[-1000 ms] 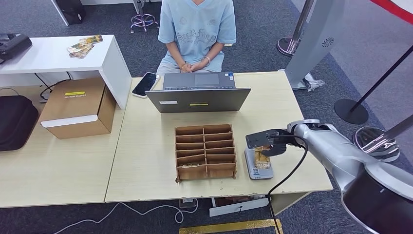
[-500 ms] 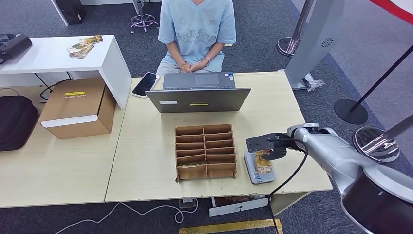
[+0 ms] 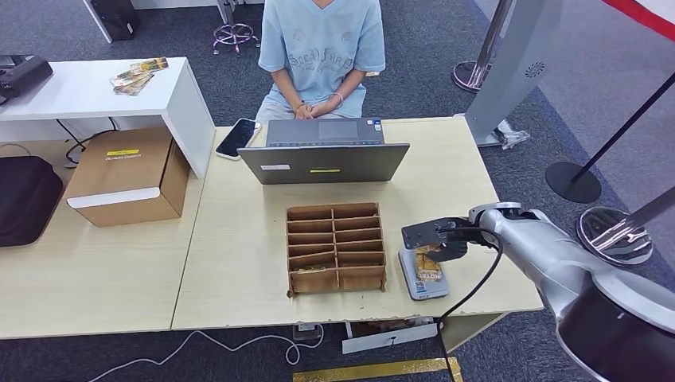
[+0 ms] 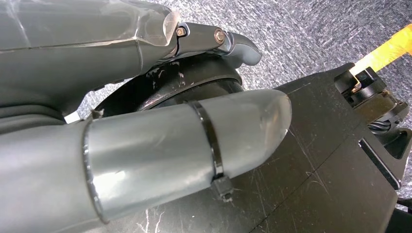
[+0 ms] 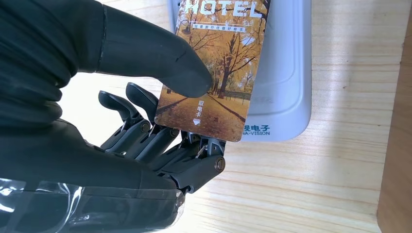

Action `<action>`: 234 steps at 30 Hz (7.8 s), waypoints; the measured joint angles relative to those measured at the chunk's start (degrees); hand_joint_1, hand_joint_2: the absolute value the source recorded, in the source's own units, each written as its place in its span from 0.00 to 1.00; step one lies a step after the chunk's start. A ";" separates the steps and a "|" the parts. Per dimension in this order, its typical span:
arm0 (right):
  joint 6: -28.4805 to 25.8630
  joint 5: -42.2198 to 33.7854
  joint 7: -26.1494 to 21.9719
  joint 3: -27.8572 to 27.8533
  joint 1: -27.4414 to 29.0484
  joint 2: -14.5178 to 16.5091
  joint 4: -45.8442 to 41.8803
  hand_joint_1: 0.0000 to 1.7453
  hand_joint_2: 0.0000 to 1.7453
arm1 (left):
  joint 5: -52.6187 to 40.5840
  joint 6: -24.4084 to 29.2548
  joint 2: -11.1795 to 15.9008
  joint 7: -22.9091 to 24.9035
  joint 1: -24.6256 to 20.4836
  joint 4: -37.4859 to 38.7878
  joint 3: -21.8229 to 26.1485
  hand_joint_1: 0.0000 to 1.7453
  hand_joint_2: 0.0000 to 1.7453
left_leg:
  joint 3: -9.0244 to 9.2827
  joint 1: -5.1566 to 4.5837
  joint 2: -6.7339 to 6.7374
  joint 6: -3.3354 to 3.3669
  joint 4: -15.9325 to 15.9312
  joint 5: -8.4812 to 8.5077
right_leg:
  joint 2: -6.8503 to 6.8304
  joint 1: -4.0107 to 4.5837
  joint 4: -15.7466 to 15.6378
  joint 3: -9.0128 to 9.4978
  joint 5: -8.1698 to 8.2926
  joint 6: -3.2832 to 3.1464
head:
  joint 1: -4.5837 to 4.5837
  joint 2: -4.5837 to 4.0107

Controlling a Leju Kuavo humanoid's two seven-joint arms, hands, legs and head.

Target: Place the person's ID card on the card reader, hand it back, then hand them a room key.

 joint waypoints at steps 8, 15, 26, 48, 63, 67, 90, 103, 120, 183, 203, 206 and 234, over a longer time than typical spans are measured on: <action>0.98 -0.91 -2.51 -0.15 -0.30 0.11 0.09 1.00 1.00 | 0.20 -0.01 0.02 -0.24 0.01 0.00 0.00 0.00 0.00 | -0.02 0.00 -0.01 0.01 0.02 0.01 | -0.01 0.00 0.00 0.01 0.02 0.02 | -0.01 0.00; 3.68 0.29 -2.61 -0.15 -1.72 0.10 -0.25 1.00 1.00 | 0.28 -0.01 0.02 -0.26 0.01 0.00 0.00 0.00 0.00 | -0.02 0.00 -0.01 0.01 0.03 0.01 | 0.00 0.00 0.00 0.00 0.02 0.02 | 0.00 0.00; 8.44 0.21 -2.53 -0.07 -2.68 -0.42 -1.01 1.00 1.00 | -0.04 0.00 0.02 -0.82 0.03 0.00 0.00 0.00 0.00 | -0.03 0.00 0.00 0.01 0.08 0.00 | 0.00 0.00 0.00 0.00 0.02 0.02 | 0.00 0.00; 13.16 -3.11 -3.64 0.34 -5.56 -0.92 -2.01 1.00 1.00 | -0.22 -0.01 0.07 -1.13 -0.04 0.29 -0.35 0.00 0.00 | -0.04 0.00 0.01 0.01 0.11 0.00 | 0.00 0.00 0.00 0.00 0.03 0.04 | 0.00 0.00; 10.15 -22.82 -15.22 -16.83 -0.76 -16.05 -30.50 1.00 1.00 | 2.55 -0.02 0.28 -3.13 0.19 0.48 -0.28 0.00 0.00 | -0.13 0.00 -0.05 0.08 0.18 -0.05 | -0.03 0.00 -0.05 -0.03 0.03 0.06 | 0.00 0.00; 10.11 -23.36 -16.06 -21.11 2.09 -17.94 -36.63 1.00 1.00 | 2.67 -0.02 0.28 -3.13 0.19 0.48 -0.28 0.00 0.00 | -0.12 0.01 -0.02 0.08 0.17 -0.05 | -0.01 0.01 -0.05 -0.03 0.03 0.06 | -0.01 0.00; -40.26 -26.74 -10.51 -56.04 18.58 12.68 -51.75 1.00 1.00 | 0.49 0.61 -0.22 -2.97 0.21 0.48 -0.30 0.00 0.00 | -0.26 0.13 -0.01 0.03 0.12 0.07 | 0.00 0.01 0.02 -0.13 0.06 0.04 | -0.01 0.00; -76.32 41.05 4.91 -41.84 -1.86 18.32 -26.77 1.00 1.00 | -0.86 1.12 -0.29 -2.79 0.19 0.48 -1.04 0.00 0.00 | -0.27 0.13 0.01 0.00 0.12 0.09 | 0.03 0.05 0.05 -0.18 0.09 0.00 | -0.02 0.00; -54.79 59.42 15.74 -33.61 -12.56 25.50 -3.66 1.00 1.00 | -0.19 1.14 -0.31 -1.92 0.15 0.48 -1.33 0.00 0.00 | -0.31 0.17 -0.03 -0.03 0.14 0.11 | 0.00 0.04 0.01 -0.20 0.09 0.00 | 0.00 0.00; -51.39 52.64 17.45 -47.50 -14.03 24.02 2.01 0.00 1.00 | -0.72 1.14 -0.38 -0.91 0.05 0.48 -2.24 0.00 0.00 | -0.32 0.17 0.03 -0.03 0.16 0.11 | 0.06 0.04 0.01 -0.25 0.14 -0.03 | 0.00 0.00; -39.45 7.82 -10.57 -68.10 8.74 13.68 -20.61 0.00 1.00 | 2.44 1.13 -0.38 -2.69 0.27 0.48 -2.07 0.00 0.00 | -0.42 0.17 -0.23 0.05 0.25 0.06 | -0.20 0.04 -0.16 -0.19 0.15 0.00 | -0.01 0.00; -31.93 -4.71 -11.60 -71.21 17.94 10.01 -31.94 0.00 1.00 | 2.74 1.14 -0.38 -3.13 0.37 0.48 -1.84 0.00 0.00 | -0.47 0.15 -0.24 0.14 0.26 -0.02 | -0.20 0.04 -0.21 -0.20 0.13 0.04 | -0.01 0.00; -54.00 2.05 -17.82 -77.94 67.25 22.10 -76.97 0.00 1.00 | 1.83 2.17 -0.31 -6.69 0.70 0.48 -1.69 0.00 1.00 | -0.52 0.31 -0.04 0.09 0.10 -0.08 | -0.06 0.14 -0.21 -0.27 -0.03 0.13 | 0.00 0.00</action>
